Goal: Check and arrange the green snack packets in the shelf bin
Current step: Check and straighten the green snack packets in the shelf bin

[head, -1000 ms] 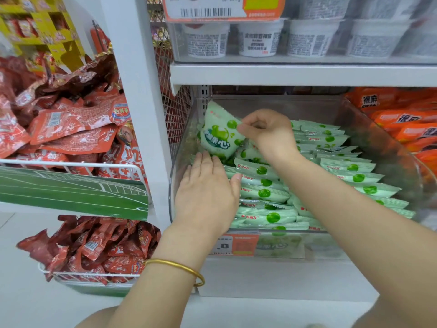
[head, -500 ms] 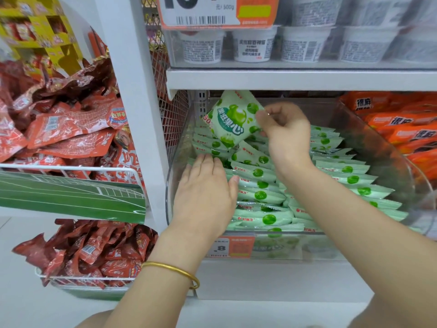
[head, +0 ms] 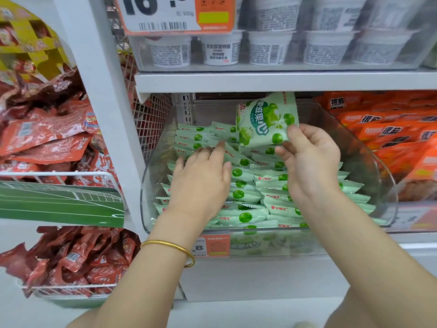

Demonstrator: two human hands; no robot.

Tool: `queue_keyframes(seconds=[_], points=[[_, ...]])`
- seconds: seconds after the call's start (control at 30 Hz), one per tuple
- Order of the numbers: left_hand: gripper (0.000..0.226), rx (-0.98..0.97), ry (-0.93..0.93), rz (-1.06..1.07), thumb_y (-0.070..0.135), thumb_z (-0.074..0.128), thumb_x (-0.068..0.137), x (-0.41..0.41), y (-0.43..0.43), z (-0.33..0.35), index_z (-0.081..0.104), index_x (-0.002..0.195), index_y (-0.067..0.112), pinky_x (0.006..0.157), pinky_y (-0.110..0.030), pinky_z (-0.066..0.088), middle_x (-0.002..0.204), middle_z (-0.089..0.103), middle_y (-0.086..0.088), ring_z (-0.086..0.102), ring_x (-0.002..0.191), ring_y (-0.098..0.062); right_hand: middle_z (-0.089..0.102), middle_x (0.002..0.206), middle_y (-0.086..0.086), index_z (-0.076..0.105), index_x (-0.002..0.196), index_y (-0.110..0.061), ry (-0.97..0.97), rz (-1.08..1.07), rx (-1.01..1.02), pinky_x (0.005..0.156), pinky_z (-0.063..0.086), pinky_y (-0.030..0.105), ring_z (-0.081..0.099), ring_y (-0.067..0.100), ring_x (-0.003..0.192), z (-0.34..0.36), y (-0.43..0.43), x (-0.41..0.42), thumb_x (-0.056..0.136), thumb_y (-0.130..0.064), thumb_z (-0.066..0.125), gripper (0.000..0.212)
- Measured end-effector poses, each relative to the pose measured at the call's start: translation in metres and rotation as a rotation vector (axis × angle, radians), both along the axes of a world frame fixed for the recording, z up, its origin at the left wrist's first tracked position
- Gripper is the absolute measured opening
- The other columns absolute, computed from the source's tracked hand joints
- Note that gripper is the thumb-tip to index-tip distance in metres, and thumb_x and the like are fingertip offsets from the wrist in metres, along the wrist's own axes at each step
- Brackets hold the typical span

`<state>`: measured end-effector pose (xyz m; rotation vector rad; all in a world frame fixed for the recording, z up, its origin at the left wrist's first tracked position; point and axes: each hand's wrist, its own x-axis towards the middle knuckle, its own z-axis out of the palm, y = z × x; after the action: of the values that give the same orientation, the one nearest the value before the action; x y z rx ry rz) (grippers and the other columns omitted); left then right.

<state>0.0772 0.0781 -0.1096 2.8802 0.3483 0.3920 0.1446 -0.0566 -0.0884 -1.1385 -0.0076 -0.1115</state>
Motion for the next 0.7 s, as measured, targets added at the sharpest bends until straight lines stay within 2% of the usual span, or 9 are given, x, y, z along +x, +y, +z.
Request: queue_keyframes(seconds=[0.1, 0.2, 0.33, 0.43, 0.53, 0.6, 0.63, 0.7], points=[[0.050, 0.034, 0.035, 0.071, 0.038, 0.024, 0.100, 0.002, 0.000, -0.001, 0.029, 0.146, 0.020, 0.113, -0.045, 0.021, 0.144, 0.042, -0.003, 0.032, 0.136, -0.022, 0.056, 0.085, 0.004, 0.056, 0.081, -0.012, 0.034, 0.041, 0.042, 0.061, 0.049, 0.020, 0.054, 0.010, 0.065, -0.001, -0.002, 0.001, 0.092, -0.007, 0.057, 0.012], [0.051, 0.077, 0.090, 0.088, 0.041, 0.021, 0.100, 0.003, 0.000, -0.005, 0.035, 0.143, 0.018, 0.115, -0.045, 0.016, 0.148, 0.036, -0.004, 0.023, 0.140, -0.021, 0.055, 0.086, 0.004, 0.056, 0.083, -0.010, 0.085, 0.098, 0.063, 0.059, 0.049, 0.019, 0.053, 0.010, 0.064, -0.003, -0.001, -0.001, 0.092, -0.006, 0.057, 0.010], [0.054, 0.106, 0.159, 0.090, 0.043, 0.017, 0.100, 0.003, -0.001, -0.007, 0.033, 0.144, 0.016, 0.118, -0.044, 0.008, 0.154, 0.024, -0.006, 0.009, 0.145, -0.019, 0.056, 0.085, 0.005, 0.056, 0.083, -0.010, 0.098, 0.141, 0.073, 0.058, 0.050, 0.019, 0.053, 0.010, 0.063, -0.004, 0.001, -0.002, 0.091, -0.005, 0.058, 0.009], [0.052, 0.054, 0.105, 0.079, 0.040, 0.020, 0.100, 0.000, 0.000, -0.005, 0.039, 0.141, 0.015, 0.118, -0.042, 0.010, 0.155, 0.022, -0.009, 0.011, 0.145, -0.021, 0.056, 0.083, 0.004, 0.056, 0.082, -0.010, 0.091, 0.156, 0.067, 0.059, 0.050, 0.019, 0.053, 0.009, 0.062, -0.003, 0.001, -0.002, 0.091, -0.005, 0.058, 0.010], [0.043, -0.153, -0.106, 0.033, 0.027, 0.030, 0.098, -0.009, 0.005, 0.002, 0.049, 0.129, 0.004, 0.115, -0.033, 0.019, 0.147, 0.034, -0.015, 0.027, 0.138, -0.025, 0.056, 0.081, 0.004, 0.056, 0.082, -0.010, 0.096, 0.190, 0.060, 0.057, 0.050, 0.019, 0.052, 0.010, 0.062, -0.002, 0.000, -0.004, 0.091, -0.005, 0.058, 0.010], [0.040, -0.303, -0.245, 0.040, 0.017, 0.036, 0.098, -0.019, 0.007, 0.011, 0.045, 0.135, 0.004, 0.106, -0.015, 0.015, 0.146, 0.038, -0.011, 0.031, 0.135, -0.020, 0.058, 0.079, 0.004, 0.056, 0.081, -0.010, 0.098, 0.218, 0.048, 0.055, 0.049, 0.018, 0.053, 0.010, 0.062, 0.000, -0.001, -0.004, 0.091, -0.005, 0.058, 0.011], [0.042, -0.370, -0.300, 0.055, 0.015, 0.037, 0.099, -0.024, 0.009, 0.015, 0.040, 0.140, 0.006, 0.101, -0.010, 0.014, 0.147, 0.038, -0.007, 0.031, 0.135, -0.015, 0.060, 0.077, 0.004, 0.056, 0.081, -0.010, 0.095, 0.237, 0.036, 0.053, 0.048, 0.019, 0.054, 0.011, 0.062, 0.002, -0.001, -0.004, 0.091, -0.005, 0.057, 0.011], [0.044, -0.544, -0.382, 0.070, 0.018, 0.038, 0.100, -0.031, 0.011, 0.021, 0.036, 0.144, 0.013, 0.105, -0.012, 0.016, 0.147, 0.038, 0.000, 0.034, 0.132, -0.007, 0.062, 0.073, 0.003, 0.055, 0.080, -0.011, 0.081, 0.286, -0.005, 0.053, 0.048, 0.021, 0.056, 0.010, 0.061, 0.004, 0.000, -0.005, 0.092, -0.006, 0.055, 0.013]])
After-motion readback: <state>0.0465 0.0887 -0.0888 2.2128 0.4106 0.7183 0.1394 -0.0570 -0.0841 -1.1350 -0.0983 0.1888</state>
